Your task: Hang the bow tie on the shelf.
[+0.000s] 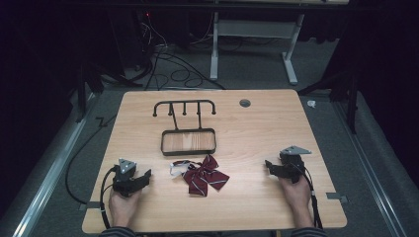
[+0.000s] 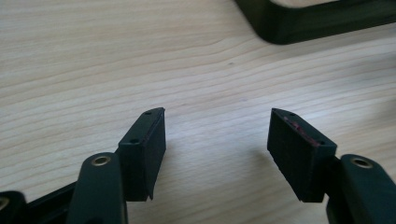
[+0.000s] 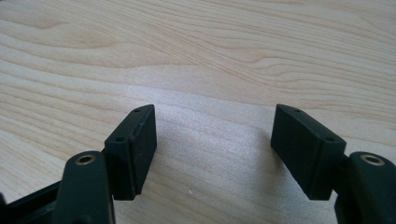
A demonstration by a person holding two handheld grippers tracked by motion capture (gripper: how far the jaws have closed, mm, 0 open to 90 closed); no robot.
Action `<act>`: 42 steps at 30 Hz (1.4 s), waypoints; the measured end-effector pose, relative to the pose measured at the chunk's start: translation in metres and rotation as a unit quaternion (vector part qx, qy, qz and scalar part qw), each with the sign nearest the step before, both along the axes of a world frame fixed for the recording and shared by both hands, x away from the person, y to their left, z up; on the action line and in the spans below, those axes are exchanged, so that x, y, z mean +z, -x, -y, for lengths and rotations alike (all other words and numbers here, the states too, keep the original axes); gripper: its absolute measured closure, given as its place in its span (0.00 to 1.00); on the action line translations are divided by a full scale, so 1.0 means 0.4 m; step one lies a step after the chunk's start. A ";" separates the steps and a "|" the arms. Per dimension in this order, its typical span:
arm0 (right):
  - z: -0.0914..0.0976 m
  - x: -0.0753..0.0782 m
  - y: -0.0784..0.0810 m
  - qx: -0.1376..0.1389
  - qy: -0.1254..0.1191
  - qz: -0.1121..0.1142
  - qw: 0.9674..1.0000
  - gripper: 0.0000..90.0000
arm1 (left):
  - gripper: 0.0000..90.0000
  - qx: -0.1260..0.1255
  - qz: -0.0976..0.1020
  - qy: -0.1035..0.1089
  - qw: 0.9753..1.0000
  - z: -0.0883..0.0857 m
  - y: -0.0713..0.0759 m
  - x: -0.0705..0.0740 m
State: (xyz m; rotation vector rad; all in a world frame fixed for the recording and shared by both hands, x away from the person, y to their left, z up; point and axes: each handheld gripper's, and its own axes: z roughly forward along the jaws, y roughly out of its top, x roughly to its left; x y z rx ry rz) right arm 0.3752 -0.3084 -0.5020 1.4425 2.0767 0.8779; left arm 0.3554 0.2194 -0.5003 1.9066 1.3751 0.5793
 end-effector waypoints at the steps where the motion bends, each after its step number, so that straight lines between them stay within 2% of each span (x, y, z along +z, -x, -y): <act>1: 0.000 0.000 0.000 0.000 -0.001 0.000 1.000 0.36 | 0.42 -0.005 0.005 0.002 1.000 0.002 0.006 0.007; 5: 0.000 0.000 0.000 0.001 0.000 0.000 1.000 0.36 | 0.41 -0.027 0.023 0.007 0.999 0.017 0.027 0.034; 13: 0.000 0.000 0.000 0.001 0.000 0.000 1.000 0.36 | 0.43 -0.059 0.036 0.013 0.998 0.055 0.051 0.070; 15: 0.000 0.000 0.000 0.001 0.000 0.000 1.000 0.36 | 0.43 -0.067 0.041 0.018 0.997 0.065 0.056 0.079; 20: 0.000 0.000 0.000 0.001 0.000 0.000 1.000 0.36 | 0.43 -0.092 0.045 0.016 0.995 0.094 0.061 0.095; 23: 0.000 0.000 0.000 0.001 0.000 0.000 1.000 0.36 | 0.43 -0.108 0.050 0.015 0.993 0.116 0.058 0.106; 28: 0.000 0.000 0.000 0.001 0.000 0.000 1.000 0.36 | 0.44 -0.120 0.052 0.017 0.991 0.143 0.042 0.114; 35: -0.001 0.000 0.001 0.002 0.000 0.000 1.000 0.36 | 0.47 -0.129 0.043 0.008 0.991 0.172 0.020 0.106; 42: -0.001 0.000 0.000 0.003 0.001 0.001 1.000 0.36 | 0.49 -0.136 0.044 0.007 0.990 0.186 0.005 0.107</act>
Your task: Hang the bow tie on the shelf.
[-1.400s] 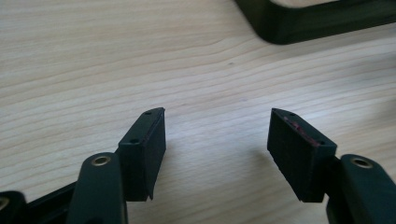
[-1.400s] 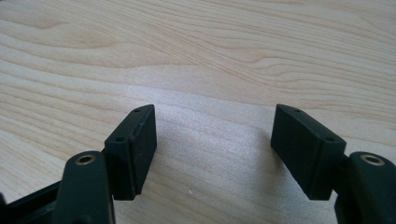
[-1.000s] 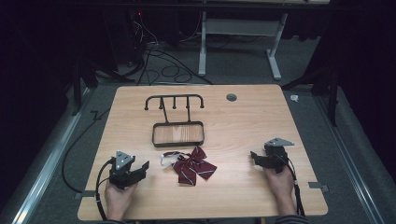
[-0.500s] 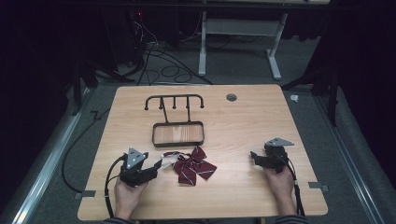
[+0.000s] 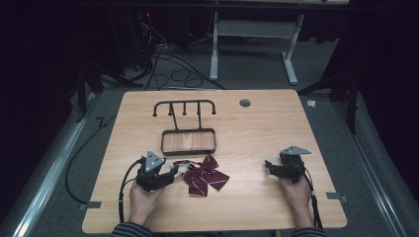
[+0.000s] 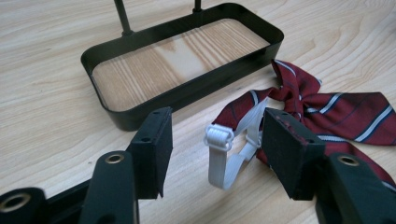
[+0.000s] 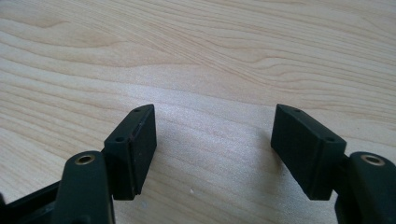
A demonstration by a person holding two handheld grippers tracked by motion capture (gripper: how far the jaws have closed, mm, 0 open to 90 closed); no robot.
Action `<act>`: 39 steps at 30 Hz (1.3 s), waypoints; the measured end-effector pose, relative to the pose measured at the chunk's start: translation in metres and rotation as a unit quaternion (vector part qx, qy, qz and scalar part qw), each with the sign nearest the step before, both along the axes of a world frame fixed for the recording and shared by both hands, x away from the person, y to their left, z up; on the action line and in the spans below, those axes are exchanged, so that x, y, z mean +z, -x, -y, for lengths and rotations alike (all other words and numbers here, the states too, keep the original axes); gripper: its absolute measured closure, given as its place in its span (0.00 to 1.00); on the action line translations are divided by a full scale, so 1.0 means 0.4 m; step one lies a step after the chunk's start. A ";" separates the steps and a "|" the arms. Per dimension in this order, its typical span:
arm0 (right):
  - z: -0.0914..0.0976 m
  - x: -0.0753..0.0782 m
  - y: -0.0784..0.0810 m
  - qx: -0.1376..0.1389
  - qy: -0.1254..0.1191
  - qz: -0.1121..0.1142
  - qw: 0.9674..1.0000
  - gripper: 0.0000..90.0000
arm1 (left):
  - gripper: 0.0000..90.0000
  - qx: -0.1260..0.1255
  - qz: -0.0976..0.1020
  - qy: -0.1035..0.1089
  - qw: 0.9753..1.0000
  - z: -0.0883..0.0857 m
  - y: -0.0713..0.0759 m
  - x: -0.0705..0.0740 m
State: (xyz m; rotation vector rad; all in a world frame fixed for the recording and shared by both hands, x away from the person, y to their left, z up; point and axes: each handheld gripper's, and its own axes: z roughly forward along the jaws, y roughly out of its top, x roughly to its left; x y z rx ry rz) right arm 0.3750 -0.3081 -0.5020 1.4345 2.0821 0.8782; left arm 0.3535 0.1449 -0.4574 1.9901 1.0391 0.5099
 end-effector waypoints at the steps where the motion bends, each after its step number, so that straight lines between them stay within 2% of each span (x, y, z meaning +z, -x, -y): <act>1: 0.000 0.000 0.000 0.000 0.000 0.000 1.000 0.36 | 0.50 0.001 -0.001 0.000 1.000 0.002 -0.003 -0.001; 8: 0.000 0.000 0.000 0.000 0.000 0.000 1.000 0.36 | 0.53 -0.001 -0.002 -0.007 1.000 0.012 -0.021 -0.002; 16: 0.000 0.000 0.000 0.000 0.000 0.000 1.000 0.36 | 0.60 -0.006 -0.015 -0.008 1.000 0.021 -0.049 -0.011; 19: 0.000 0.000 0.000 0.000 0.000 0.000 1.000 0.36 | 0.64 -0.010 -0.023 -0.005 1.000 0.022 -0.061 -0.015; 23: 0.000 0.000 0.000 -0.001 -0.001 -0.001 1.000 0.36 | 0.72 -0.016 -0.028 0.009 0.999 0.022 -0.073 -0.022; 29: 0.000 0.000 0.000 -0.001 -0.001 0.000 1.000 0.36 | 0.84 -0.018 -0.035 0.006 0.999 0.022 -0.082 -0.031; 39: 0.000 0.000 0.000 -0.001 -0.001 -0.001 1.000 0.36 | 0.87 -0.011 -0.030 0.004 0.999 0.017 -0.087 -0.031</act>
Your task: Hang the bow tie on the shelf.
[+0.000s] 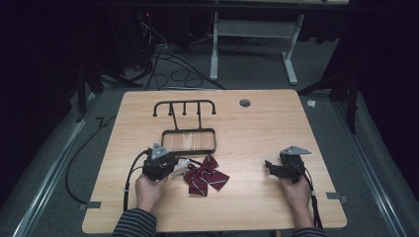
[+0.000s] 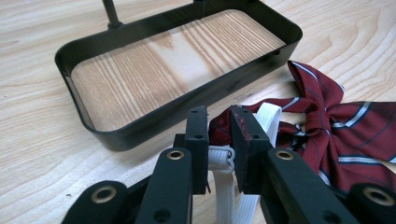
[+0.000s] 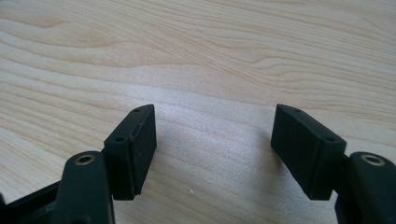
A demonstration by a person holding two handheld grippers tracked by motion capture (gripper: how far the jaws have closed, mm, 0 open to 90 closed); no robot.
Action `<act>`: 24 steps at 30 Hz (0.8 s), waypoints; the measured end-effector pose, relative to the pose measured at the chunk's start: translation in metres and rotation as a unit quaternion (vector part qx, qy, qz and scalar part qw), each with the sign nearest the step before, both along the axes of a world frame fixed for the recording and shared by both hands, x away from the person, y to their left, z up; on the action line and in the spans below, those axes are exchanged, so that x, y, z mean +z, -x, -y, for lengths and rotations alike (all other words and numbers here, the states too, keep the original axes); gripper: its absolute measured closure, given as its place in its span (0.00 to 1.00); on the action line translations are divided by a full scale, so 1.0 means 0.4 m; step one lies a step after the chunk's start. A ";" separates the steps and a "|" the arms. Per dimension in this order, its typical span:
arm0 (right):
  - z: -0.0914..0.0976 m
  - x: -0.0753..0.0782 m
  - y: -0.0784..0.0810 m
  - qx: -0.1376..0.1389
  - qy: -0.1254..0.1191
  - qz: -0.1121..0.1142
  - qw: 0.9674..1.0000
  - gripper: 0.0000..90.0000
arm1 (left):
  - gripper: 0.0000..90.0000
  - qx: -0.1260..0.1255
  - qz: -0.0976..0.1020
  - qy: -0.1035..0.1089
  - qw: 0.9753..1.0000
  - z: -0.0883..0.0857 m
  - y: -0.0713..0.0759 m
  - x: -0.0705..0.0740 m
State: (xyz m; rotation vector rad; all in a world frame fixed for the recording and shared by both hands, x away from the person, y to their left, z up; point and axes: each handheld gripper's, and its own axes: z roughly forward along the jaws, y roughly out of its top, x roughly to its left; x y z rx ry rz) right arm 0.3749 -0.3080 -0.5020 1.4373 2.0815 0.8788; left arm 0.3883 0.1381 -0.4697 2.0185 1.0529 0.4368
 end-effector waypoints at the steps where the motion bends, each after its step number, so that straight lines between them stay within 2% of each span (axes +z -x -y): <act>1: 0.000 0.000 0.000 0.000 0.000 0.000 1.000 0.36 | 0.87 0.000 -0.001 0.001 1.000 -0.001 0.000 0.001; 7: 0.000 0.000 0.000 0.001 0.001 0.000 1.000 0.36 | 0.88 -0.012 0.011 -0.005 1.000 0.005 0.001 0.033; 24: 0.000 0.000 0.000 0.000 -0.001 0.000 1.000 0.36 | 0.89 -0.037 0.042 0.017 0.998 0.015 0.003 0.135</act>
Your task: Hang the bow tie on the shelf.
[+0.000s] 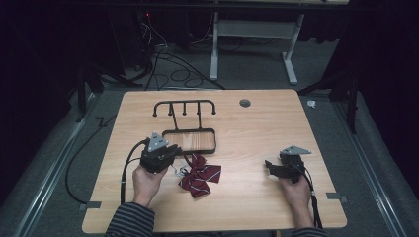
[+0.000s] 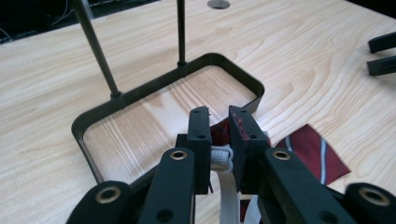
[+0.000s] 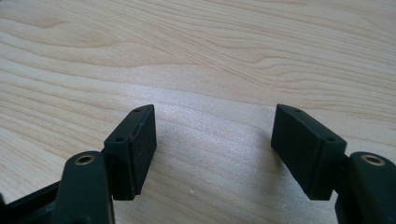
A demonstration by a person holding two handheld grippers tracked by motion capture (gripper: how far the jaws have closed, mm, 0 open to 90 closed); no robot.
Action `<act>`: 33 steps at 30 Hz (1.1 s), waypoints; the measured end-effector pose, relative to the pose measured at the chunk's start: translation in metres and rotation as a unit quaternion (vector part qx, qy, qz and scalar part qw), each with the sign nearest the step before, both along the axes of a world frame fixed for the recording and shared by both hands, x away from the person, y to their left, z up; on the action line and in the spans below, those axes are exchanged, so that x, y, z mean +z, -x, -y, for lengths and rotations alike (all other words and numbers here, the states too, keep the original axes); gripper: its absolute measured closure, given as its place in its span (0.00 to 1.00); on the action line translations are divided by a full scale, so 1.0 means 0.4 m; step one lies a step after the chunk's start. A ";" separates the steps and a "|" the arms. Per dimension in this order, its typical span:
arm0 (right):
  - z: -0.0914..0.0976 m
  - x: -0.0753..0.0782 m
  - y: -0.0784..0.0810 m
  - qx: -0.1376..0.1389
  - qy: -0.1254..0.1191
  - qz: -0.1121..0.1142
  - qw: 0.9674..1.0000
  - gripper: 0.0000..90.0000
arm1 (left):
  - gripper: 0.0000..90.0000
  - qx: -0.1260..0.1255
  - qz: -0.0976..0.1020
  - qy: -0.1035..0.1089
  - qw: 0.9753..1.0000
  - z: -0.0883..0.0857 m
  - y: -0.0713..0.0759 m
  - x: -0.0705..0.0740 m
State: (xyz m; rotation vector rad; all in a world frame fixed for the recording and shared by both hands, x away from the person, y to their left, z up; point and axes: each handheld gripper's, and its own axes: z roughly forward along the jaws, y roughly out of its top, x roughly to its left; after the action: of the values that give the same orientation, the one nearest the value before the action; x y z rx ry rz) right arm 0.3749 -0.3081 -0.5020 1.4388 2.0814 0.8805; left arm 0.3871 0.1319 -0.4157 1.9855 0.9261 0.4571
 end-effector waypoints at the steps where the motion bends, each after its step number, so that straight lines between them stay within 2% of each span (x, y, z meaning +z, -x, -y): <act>1: 0.000 0.000 0.000 0.001 0.000 0.000 1.000 0.36 | 0.89 -0.002 0.000 -0.001 1.000 0.000 0.000 0.004; 3: 0.000 0.000 0.000 0.001 0.000 0.000 1.000 0.36 | 0.89 -0.004 0.001 0.009 1.000 0.000 0.000 0.011; 10: 0.000 0.000 0.001 0.001 -0.001 0.000 1.000 0.36 | 0.89 -0.014 0.005 0.010 1.000 -0.010 0.007 0.042; 18: 0.000 0.000 0.001 0.000 -0.001 -0.001 1.000 0.36 | 0.89 -0.025 0.020 0.020 0.999 -0.023 0.017 0.097; 24: 0.000 0.000 0.001 0.001 -0.001 0.000 1.000 0.36 | 0.89 -0.029 0.025 0.030 0.999 -0.029 0.011 0.118; 33: 0.001 0.000 0.000 0.000 -0.002 0.000 1.000 0.36 | 0.89 -0.036 0.025 0.024 0.999 -0.023 -0.003 0.146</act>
State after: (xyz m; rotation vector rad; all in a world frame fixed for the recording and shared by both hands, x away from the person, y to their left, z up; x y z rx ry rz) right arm 0.3747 -0.3086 -0.5020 1.4408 2.0822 0.8857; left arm 0.3883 0.1411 -0.3571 1.9482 0.8239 0.4388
